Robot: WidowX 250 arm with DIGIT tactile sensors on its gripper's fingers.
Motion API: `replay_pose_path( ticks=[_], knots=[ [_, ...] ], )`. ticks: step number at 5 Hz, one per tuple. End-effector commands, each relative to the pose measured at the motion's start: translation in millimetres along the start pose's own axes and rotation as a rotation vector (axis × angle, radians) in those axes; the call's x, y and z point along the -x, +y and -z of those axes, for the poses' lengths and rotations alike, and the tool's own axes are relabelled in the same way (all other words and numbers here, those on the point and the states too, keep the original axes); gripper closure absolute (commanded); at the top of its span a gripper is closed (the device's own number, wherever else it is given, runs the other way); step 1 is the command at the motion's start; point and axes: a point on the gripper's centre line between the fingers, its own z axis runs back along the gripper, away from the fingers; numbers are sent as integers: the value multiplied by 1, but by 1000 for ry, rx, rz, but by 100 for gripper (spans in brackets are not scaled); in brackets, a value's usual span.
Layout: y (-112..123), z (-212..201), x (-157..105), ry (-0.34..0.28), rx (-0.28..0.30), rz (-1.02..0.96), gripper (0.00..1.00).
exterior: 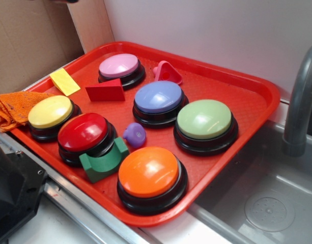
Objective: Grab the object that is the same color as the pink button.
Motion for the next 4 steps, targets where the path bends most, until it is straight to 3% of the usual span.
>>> replay_pose_path(
  ticks=[1,2,4],
  knots=[
    [10,52,-58,-14,-14,-56,0],
    [7,85,-78,-17,-37,-49,0],
    [1,134,-89,20,-43,-21,0]
  ],
)
